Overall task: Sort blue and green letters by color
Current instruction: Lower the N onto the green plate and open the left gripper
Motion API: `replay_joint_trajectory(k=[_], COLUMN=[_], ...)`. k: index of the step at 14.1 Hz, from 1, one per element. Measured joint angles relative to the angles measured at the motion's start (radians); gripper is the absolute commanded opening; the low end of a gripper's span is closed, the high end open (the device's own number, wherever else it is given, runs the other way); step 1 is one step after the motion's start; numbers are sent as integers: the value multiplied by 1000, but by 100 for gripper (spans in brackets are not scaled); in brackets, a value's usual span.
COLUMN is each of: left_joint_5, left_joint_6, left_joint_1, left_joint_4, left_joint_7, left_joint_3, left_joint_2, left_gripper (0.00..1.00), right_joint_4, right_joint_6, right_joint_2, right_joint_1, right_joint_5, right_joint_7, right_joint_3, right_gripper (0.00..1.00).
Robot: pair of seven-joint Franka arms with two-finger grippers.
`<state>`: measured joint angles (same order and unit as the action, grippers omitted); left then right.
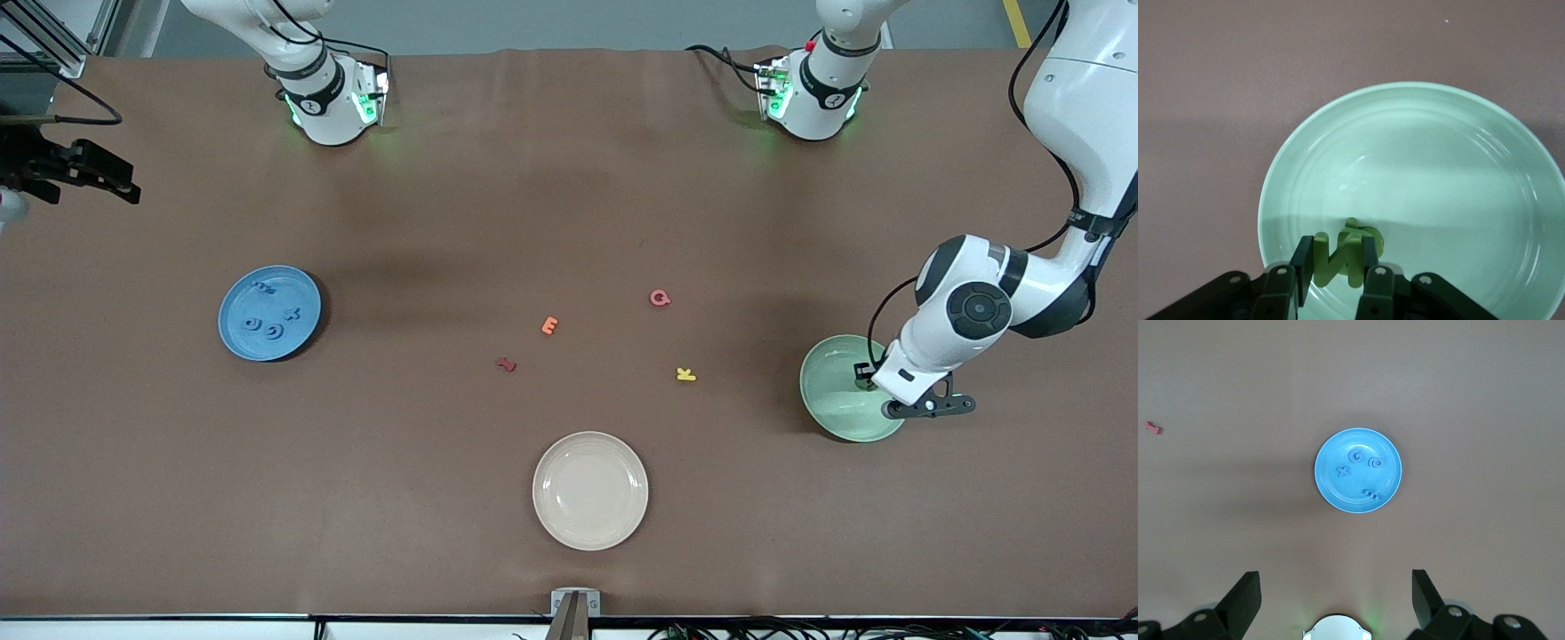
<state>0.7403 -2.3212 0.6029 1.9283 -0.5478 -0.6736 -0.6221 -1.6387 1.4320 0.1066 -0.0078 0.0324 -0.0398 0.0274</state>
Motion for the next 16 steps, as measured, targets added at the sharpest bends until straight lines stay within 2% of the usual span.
replay_joint_trajectory(k=[6,12,16], left_joint_5=[-21,-21,-21], left_joint_6=[0,0,0], left_joint_1=[0,0,1], left_joint_4=[7,9,10], left_joint_7=[0,0,0], left_joint_3=[-15,-15,-15], left_joint_2=[0,0,0], left_gripper=[26,40,44], right_joint_4=[-31,-31,11], right_joint_6=[5,50,50], right_joint_2=[59,56,19], right_joint_1=[-2,-2,-2], right_joint_5=[0,-4,-5], right_joint_7=[0,0,1], right_joint_3=[11,11,11], right_gripper=[100,100,100])
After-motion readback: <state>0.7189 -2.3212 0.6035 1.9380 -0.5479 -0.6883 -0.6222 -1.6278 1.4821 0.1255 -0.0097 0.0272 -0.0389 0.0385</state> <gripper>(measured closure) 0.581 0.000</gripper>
